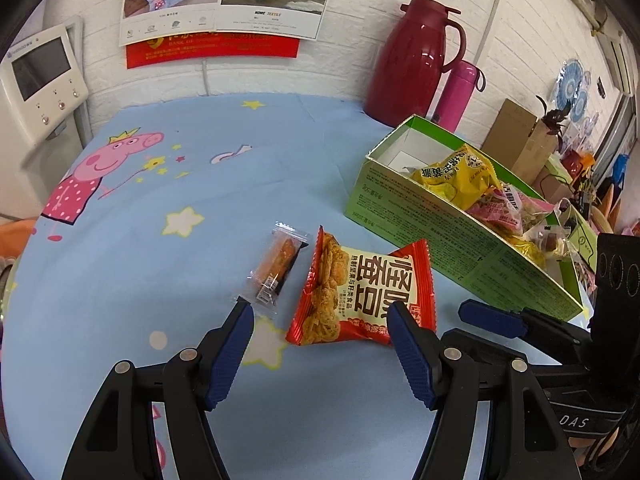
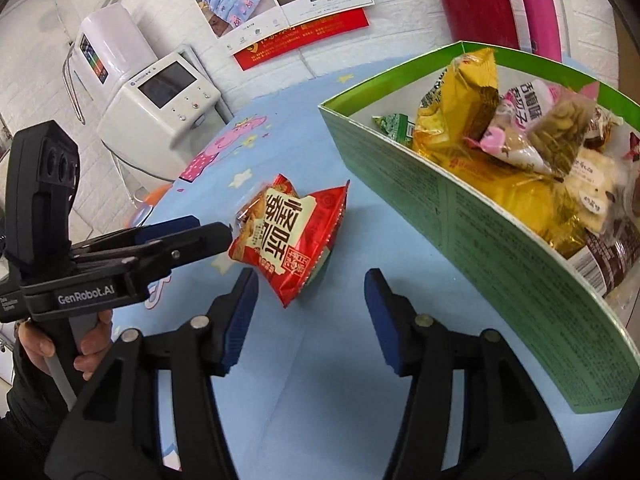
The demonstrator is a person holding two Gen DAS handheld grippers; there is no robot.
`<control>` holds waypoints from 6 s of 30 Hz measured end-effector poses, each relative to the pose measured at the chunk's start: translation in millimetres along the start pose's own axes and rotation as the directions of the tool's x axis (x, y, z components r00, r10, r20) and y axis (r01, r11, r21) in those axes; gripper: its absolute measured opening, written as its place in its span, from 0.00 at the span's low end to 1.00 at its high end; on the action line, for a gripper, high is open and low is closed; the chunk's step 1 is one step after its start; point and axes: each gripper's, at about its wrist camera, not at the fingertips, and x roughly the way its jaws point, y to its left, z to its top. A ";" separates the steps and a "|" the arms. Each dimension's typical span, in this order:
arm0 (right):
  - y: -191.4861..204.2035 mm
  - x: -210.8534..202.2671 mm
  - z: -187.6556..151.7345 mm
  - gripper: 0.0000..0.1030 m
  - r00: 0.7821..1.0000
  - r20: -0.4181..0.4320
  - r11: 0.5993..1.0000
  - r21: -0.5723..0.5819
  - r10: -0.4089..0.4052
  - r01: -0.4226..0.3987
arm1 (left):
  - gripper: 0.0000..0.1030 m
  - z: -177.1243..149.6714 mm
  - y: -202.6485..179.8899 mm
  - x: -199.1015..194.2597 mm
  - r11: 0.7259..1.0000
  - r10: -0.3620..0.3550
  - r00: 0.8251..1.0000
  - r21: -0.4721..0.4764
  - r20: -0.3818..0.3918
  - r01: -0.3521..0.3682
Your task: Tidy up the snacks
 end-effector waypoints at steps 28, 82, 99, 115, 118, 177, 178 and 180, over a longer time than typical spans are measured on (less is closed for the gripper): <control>-3.0 -9.1 1.3 0.43 0.999 -0.030 0.999 -0.034 0.010 -0.011 | 0.65 0.0 11.8 31.6 0.975 -0.193 0.977 -0.130 -0.090 0.181; -127.6 -125.8 35.8 0.78 0.937 0.241 0.967 0.092 -0.252 0.237 | 0.84 93.6 -152.4 57.3 0.982 -0.185 0.983 -0.032 0.019 0.186; -19.2 -147.1 29.8 0.88 0.940 0.312 0.986 -0.049 -0.139 0.162 | 0.84 62.3 -87.7 -24.1 0.992 -0.125 0.988 -0.015 0.086 0.127; 43.0 -2.4 12.4 0.74 0.998 -0.029 0.994 -0.089 0.060 -0.062 | 0.58 24.2 43.7 -4.0 0.992 -0.047 0.998 -0.122 -0.040 0.042; 33.7 18.5 23.6 0.67 0.997 -0.055 0.998 -0.022 0.063 -0.064 | 0.49 16.0 47.1 5.5 0.994 -0.063 0.997 -0.087 -0.043 0.059; -89.1 -125.7 56.1 0.67 0.967 0.189 0.981 0.128 -0.170 0.147 | 0.73 54.2 -223.6 28.5 0.953 -0.190 0.980 0.249 0.051 0.172; -91.6 -127.5 54.6 0.71 0.961 0.204 0.978 0.130 -0.188 0.164 | 0.88 52.5 -219.9 25.8 0.964 -0.155 0.984 0.233 0.087 0.131; -95.4 -131.4 52.1 0.73 0.956 0.226 0.978 0.137 -0.186 0.157 | 0.91 48.5 -210.5 18.9 0.974 -0.107 0.983 0.213 0.147 0.074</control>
